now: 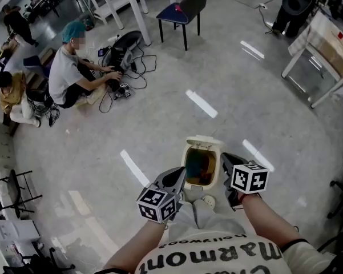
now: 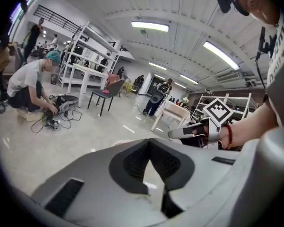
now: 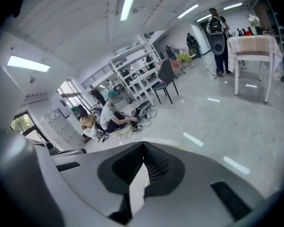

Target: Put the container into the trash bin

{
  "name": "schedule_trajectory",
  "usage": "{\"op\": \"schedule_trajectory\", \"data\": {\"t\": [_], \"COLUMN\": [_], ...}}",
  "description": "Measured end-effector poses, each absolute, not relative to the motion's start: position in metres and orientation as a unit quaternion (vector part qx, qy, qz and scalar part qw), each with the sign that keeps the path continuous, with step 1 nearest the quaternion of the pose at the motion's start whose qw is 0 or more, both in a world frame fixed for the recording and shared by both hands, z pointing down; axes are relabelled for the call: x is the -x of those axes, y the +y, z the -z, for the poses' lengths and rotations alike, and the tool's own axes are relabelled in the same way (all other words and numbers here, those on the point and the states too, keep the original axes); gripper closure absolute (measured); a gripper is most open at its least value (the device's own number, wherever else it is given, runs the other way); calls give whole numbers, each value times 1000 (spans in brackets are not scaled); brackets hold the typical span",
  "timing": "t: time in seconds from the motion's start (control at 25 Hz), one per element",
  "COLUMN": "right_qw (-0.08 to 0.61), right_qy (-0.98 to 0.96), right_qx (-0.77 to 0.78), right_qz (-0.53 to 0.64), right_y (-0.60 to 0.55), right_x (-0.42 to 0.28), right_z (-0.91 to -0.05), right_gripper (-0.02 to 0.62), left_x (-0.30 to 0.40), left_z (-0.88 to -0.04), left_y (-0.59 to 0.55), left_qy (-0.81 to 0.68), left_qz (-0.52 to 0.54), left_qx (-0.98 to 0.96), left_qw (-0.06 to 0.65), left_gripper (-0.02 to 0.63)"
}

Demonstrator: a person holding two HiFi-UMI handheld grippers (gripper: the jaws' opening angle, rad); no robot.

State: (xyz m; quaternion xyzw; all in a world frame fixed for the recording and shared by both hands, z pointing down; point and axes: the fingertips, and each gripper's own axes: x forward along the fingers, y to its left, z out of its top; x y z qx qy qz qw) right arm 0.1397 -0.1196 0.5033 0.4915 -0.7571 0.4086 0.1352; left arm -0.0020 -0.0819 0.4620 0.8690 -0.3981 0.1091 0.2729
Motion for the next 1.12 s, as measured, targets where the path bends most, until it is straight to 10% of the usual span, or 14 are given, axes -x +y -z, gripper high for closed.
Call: {"op": "schedule_trajectory", "data": {"t": [1.12], "right_qw": [-3], "right_qy": [-848], "right_qx": [-479], "right_qz": [-228], "right_y": [-130], "right_x": [-179], "right_z": [-254], "right_gripper": [594], "left_x": [-24], "left_z": [-258], "left_y": [-100], "left_qy": [-339], "left_qz": [7], "left_qx": [-931], "left_qw": [137], "left_gripper": [615]}}
